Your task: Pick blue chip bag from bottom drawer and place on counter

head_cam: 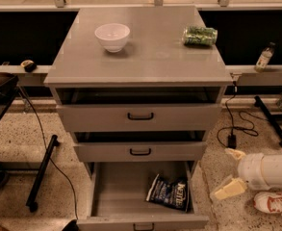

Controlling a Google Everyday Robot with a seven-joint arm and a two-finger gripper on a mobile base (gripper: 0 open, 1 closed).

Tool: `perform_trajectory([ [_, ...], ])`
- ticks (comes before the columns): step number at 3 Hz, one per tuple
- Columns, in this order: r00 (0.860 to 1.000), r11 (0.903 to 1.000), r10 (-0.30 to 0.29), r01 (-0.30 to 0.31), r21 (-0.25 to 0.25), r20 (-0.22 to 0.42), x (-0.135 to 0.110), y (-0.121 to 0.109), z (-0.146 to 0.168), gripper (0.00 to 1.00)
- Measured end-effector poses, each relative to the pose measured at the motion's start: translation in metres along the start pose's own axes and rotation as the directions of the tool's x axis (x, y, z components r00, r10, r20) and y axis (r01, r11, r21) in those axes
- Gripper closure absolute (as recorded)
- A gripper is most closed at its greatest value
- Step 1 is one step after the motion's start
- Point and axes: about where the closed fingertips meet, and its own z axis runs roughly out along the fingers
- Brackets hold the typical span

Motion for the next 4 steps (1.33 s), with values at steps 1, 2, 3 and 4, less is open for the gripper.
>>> perform_trajectory([
  [1,0.991,0.9948,-0.092,0.087,0.052,0.093,0.027,-0.022,0.045,0.00],
  [2,0.983,0.9887,-0.149,0.146,0.036,0.111,0.036,-0.019,0.064,0.00],
  [3,0.981,0.9867,-0.162,0.161,0.019,0.104,0.033,-0.017,0.075,0.00],
  [4,0.952,0.9544,-0.277,0.288,-0.078,0.132,0.029,0.012,0.160,0.00],
])
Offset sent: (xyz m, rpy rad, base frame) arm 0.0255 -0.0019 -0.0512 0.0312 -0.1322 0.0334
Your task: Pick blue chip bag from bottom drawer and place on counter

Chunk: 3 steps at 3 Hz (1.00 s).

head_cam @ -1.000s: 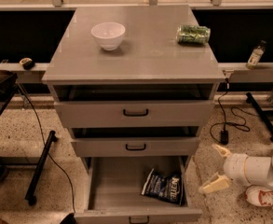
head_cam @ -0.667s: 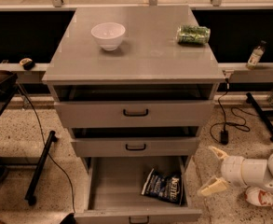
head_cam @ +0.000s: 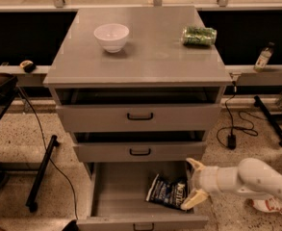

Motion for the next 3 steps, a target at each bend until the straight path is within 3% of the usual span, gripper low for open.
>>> perform_trajectory([
  [1,0.996,0.9957,-0.091,0.090,-0.021,-0.006,0.013,0.012,0.054,0.00],
  [2,0.996,0.9957,-0.089,0.089,-0.027,-0.004,0.014,0.012,0.056,0.00],
  [3,0.997,0.9940,-0.075,0.075,-0.080,0.007,0.025,0.012,0.077,0.00],
])
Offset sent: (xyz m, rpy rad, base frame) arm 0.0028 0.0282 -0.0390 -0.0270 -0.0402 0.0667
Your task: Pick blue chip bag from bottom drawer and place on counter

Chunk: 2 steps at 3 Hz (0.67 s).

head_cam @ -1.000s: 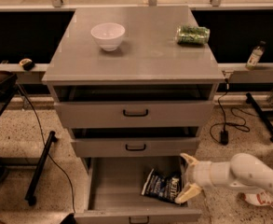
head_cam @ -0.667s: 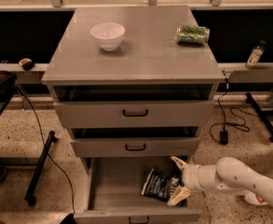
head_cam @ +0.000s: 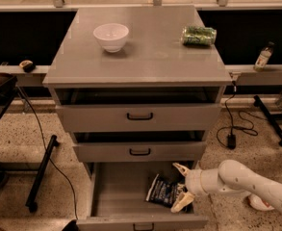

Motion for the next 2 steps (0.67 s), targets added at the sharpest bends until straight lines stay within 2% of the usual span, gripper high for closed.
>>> perform_trajectory([
  [1,1.000,0.9977,-0.024,0.024,-0.064,-0.001,0.033,-0.009,0.056,0.00],
  [2,1.000,0.9927,0.000,0.001,-0.121,0.007,0.085,0.004,0.122,0.00],
])
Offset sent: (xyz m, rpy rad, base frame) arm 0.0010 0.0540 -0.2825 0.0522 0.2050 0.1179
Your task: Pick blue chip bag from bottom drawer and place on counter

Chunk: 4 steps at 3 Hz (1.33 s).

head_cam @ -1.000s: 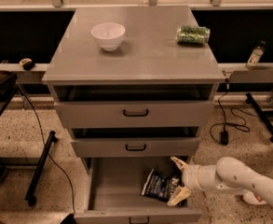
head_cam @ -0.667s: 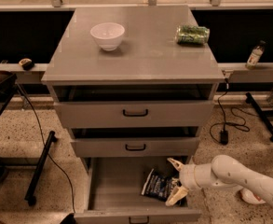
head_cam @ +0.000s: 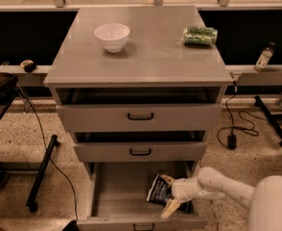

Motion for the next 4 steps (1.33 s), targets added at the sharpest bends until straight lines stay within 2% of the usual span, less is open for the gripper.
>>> perform_trajectory([
  [1,0.998,0.9963,0.025,-0.021,-0.083,0.053,0.035,0.016,0.054,0.00],
  [2,0.996,0.9942,0.035,-0.027,-0.104,0.083,0.042,0.012,0.053,0.00],
  [3,0.996,0.9944,0.033,-0.024,-0.103,0.082,0.041,0.011,0.052,0.00],
  [4,0.997,0.9973,0.043,-0.039,-0.062,0.069,0.041,0.009,0.039,0.16],
])
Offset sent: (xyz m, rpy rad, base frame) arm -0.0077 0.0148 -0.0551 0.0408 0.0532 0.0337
